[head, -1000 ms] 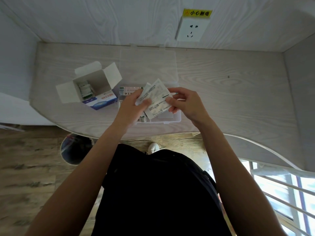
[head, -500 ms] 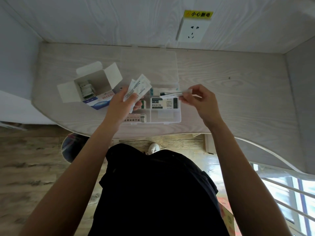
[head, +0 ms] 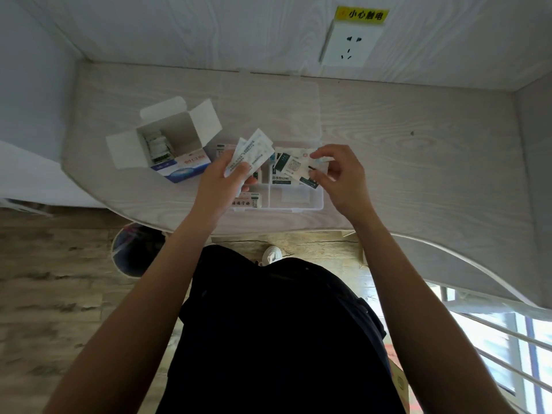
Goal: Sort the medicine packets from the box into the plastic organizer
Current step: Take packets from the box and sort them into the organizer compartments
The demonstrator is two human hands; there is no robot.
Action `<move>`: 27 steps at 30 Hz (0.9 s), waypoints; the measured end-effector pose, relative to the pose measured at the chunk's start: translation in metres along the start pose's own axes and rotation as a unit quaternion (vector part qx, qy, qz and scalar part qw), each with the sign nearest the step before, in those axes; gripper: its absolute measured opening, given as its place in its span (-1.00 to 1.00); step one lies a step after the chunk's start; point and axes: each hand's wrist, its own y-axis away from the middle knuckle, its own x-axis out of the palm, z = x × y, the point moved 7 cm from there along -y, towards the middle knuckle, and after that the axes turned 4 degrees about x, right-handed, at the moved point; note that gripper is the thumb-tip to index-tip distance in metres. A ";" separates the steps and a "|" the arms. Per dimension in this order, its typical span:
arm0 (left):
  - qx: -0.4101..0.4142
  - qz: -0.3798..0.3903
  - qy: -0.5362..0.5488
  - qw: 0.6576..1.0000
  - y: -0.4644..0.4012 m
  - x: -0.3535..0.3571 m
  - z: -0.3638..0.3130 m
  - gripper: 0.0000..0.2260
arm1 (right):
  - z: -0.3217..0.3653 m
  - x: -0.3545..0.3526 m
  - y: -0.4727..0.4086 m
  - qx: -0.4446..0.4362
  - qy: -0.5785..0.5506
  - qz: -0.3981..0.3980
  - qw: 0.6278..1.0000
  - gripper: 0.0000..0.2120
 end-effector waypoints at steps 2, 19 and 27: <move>0.000 -0.002 0.005 1.000 0.001 -0.001 0.002 -0.84 | -0.001 0.004 -0.004 -0.014 0.038 0.008 0.999 -0.78; 0.002 -0.010 -0.008 1.000 0.004 -0.002 0.003 -0.85 | 0.019 0.034 -0.011 -0.145 0.390 0.074 0.906 -0.82; 0.043 0.009 -0.049 0.998 0.001 0.005 0.000 -0.81 | 0.011 0.031 -0.012 -0.062 0.321 0.076 0.942 -0.78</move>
